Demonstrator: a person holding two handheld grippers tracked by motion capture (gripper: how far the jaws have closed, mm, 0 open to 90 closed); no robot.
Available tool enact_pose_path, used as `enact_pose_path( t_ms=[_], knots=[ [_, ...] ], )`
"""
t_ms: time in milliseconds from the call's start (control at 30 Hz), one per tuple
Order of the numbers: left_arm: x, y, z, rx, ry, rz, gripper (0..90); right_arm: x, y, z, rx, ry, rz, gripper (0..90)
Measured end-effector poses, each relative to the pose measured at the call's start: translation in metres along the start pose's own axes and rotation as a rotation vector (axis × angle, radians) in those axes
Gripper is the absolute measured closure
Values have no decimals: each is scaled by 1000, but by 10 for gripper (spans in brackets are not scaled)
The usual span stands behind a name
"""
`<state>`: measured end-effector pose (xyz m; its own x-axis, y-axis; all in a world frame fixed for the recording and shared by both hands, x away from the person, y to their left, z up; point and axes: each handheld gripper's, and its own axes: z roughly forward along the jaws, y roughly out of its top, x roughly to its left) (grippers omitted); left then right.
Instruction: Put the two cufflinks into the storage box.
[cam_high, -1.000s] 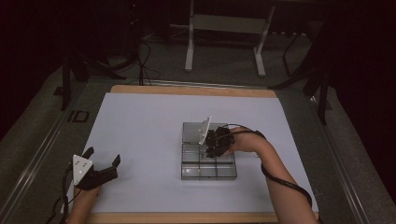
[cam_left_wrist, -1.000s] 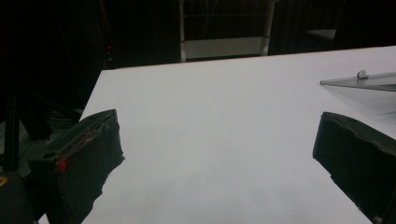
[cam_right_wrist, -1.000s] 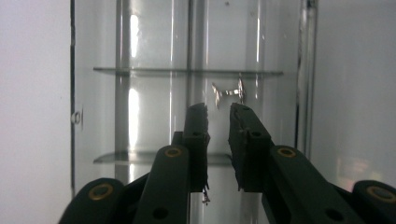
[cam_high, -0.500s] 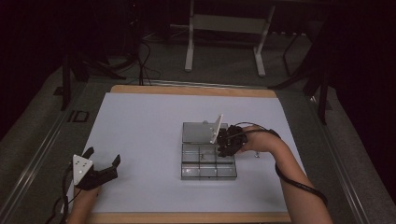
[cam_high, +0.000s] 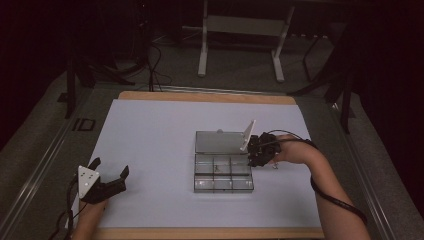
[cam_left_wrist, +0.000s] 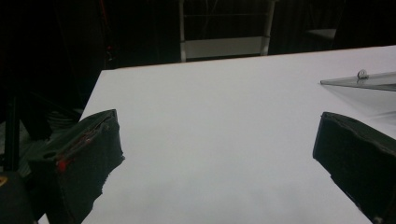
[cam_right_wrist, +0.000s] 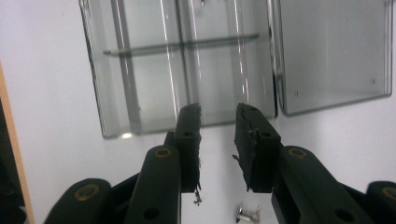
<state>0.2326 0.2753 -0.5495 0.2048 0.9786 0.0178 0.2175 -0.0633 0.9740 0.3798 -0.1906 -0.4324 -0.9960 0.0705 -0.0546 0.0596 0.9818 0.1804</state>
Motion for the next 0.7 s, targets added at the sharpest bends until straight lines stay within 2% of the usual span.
enact_pose_path(
  t_ms=[467, 700],
  knots=[
    [0, 0, 0, 1, 2, 3, 17, -3, -44, 0, 38, -13, 48, 728],
    [0, 0, 0, 1, 4, 0, 17, -4, -60, 7, 40, -10, 58, 726]
  ],
)
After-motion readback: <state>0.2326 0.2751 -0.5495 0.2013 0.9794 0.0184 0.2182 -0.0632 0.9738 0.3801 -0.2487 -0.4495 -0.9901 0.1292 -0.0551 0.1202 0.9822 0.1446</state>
